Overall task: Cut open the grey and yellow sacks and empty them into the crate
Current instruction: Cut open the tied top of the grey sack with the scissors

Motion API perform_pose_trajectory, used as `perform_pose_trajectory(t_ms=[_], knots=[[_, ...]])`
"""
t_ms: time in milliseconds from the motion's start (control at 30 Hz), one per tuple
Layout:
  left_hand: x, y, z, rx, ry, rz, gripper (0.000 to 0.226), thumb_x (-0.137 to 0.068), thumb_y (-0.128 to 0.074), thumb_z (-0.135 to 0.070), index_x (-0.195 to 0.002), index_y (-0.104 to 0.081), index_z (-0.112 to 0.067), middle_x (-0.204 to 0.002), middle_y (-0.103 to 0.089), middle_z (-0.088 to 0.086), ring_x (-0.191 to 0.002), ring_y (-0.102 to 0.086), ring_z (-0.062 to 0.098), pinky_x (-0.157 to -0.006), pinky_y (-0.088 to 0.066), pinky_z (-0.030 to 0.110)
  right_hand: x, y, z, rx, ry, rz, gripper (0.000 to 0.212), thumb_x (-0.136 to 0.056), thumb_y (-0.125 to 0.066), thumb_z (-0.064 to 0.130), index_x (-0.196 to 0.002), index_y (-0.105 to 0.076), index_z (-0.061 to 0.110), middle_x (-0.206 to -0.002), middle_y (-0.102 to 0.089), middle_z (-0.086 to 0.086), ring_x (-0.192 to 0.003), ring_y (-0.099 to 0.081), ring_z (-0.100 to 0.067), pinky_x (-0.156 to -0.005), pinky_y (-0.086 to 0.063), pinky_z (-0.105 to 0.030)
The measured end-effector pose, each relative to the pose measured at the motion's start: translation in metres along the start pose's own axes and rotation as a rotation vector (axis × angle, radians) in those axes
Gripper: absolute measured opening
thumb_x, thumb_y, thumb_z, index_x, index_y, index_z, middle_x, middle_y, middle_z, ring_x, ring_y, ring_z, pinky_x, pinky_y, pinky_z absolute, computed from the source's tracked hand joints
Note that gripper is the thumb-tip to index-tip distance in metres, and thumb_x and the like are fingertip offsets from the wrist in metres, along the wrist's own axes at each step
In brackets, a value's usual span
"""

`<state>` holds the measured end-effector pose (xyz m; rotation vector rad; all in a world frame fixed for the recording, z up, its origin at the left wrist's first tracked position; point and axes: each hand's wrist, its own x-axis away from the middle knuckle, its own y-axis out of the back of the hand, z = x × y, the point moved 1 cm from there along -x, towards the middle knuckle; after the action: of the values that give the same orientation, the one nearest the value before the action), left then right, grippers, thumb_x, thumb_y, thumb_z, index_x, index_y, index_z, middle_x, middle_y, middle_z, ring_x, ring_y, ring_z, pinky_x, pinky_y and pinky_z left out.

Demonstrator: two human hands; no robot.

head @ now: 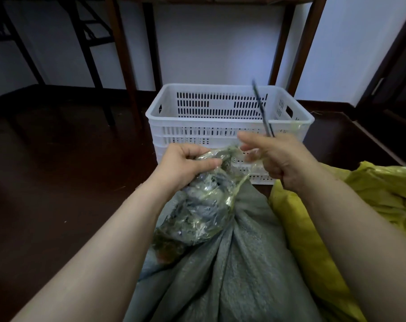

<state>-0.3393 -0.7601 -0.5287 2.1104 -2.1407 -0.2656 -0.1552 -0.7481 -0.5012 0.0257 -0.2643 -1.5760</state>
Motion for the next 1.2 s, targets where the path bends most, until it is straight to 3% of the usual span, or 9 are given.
perform_pose_trajectory(t_ms=[100, 233, 400, 567, 700, 833, 1000, 1133, 1200], knots=[[0.001, -0.003, -0.001, -0.037, -0.049, -0.027, 0.007, -0.077, -0.075, -0.009, -0.08, -0.073, -0.014, -0.056, -0.065, -0.002, -0.049, -0.051, 0.014, -0.05, -0.041, 0.022, 0.003, -0.011, 0.003, 0.154, 0.203, -0.006, 0.038, -0.058, -0.086, 0.038, -0.084, -0.069, 0.016, -0.066, -0.066, 0.01, -0.041, -0.052, 0.005, -0.039, -0.038, -0.011], [0.002, -0.004, -0.004, -0.035, -0.056, -0.037, 0.007, -0.078, -0.074, -0.006, -0.084, -0.073, -0.007, -0.07, -0.068, 0.013, -0.062, -0.056, 0.022, -0.062, -0.049, 0.032, -0.003, -0.015, -0.001, 0.35, 0.221, -0.1, 0.017, -0.066, -0.085, 0.024, -0.07, -0.068, 0.025, -0.075, -0.068, 0.003, -0.081, -0.066, -0.019, -0.082, -0.054, -0.044], [0.005, -0.004, -0.004, -0.043, -0.058, -0.001, 0.009, -0.069, -0.082, -0.021, -0.073, -0.076, -0.015, -0.076, -0.072, 0.018, -0.067, -0.06, 0.024, -0.072, -0.052, 0.044, -0.006, -0.021, -0.004, 0.524, 0.298, -0.208, 0.021, -0.075, -0.077, 0.03, -0.061, -0.063, 0.029, -0.067, -0.064, 0.011, -0.075, -0.063, -0.014, -0.07, -0.052, -0.035], [-0.001, 0.0, -0.006, 0.01, -0.112, -0.054, 0.011, -0.072, -0.078, -0.006, -0.069, -0.073, -0.016, -0.056, -0.069, -0.005, -0.052, -0.062, 0.003, -0.056, -0.054, 0.017, -0.009, -0.011, -0.012, -0.147, -0.002, -0.016, 0.011, -0.073, -0.076, 0.007, -0.078, -0.066, 0.008, -0.037, -0.053, 0.01, -0.026, -0.035, 0.0, -0.029, -0.027, -0.013], [-0.001, -0.001, -0.006, -0.04, -0.117, -0.064, 0.009, -0.073, -0.078, -0.009, -0.071, -0.073, -0.016, -0.051, -0.066, -0.009, -0.043, -0.056, -0.001, -0.045, -0.046, 0.013, -0.019, -0.014, -0.022, -0.345, -0.185, -0.026, 0.008, -0.075, -0.071, 0.002, -0.081, -0.065, 0.002, -0.046, -0.059, 0.001, -0.025, -0.025, -0.001, -0.027, -0.02, -0.013], [0.001, 0.002, -0.005, -0.248, -0.279, -0.087, 0.008, -0.072, -0.08, -0.02, -0.075, -0.075, -0.026, -0.063, -0.07, -0.008, -0.055, -0.061, 0.003, -0.056, -0.051, 0.025, -0.026, -0.022, -0.027, -0.424, -0.204, -0.113, 0.01, -0.075, -0.071, -0.001, -0.082, -0.065, 0.0, -0.054, -0.059, -0.004, -0.025, -0.023, -0.002, -0.027, -0.02, -0.014], [0.01, 0.004, -0.01, -0.571, -0.611, -0.047, 0.016, -0.075, -0.078, -0.019, -0.089, -0.078, -0.01, -0.084, -0.074, 0.001, -0.078, -0.068, 0.015, -0.073, -0.055, 0.034, -0.034, -0.027, -0.037, -0.37, -0.167, -0.252, 0.054, -0.072, -0.076, -0.001, -0.121, -0.053, -0.008, -0.072, -0.058, -0.008, -0.022, -0.033, 0.0, -0.028, -0.024, -0.011], [0.014, 0.007, -0.011, -0.578, -0.633, 0.038, 0.014, -0.075, -0.078, -0.018, -0.086, -0.078, -0.009, -0.081, -0.072, 0.001, -0.075, -0.067, 0.013, -0.071, -0.054, 0.03, -0.039, -0.017, -0.052, -0.326, -0.167, -0.364, 0.022, -0.071, -0.078, 0.0, -0.082, -0.06, 0.0, -0.057, -0.052, 0.0, -0.028, -0.035, -0.003, -0.032, -0.029, -0.016], [0.015, 0.007, -0.012, -0.544, -0.581, 0.09, 0.013, -0.075, -0.078, -0.017, -0.085, -0.078, -0.009, -0.078, -0.072, 0.001, -0.073, -0.067, 0.013, -0.071, -0.054, 0.031, -0.041, -0.015, -0.058, -0.283, -0.14, -0.392, 0.026, -0.07, -0.079, 0.002, -0.07, -0.055, 0.009, -0.066, -0.058, -0.002, -0.042, -0.045, -0.008, -0.043, -0.038, -0.023]])
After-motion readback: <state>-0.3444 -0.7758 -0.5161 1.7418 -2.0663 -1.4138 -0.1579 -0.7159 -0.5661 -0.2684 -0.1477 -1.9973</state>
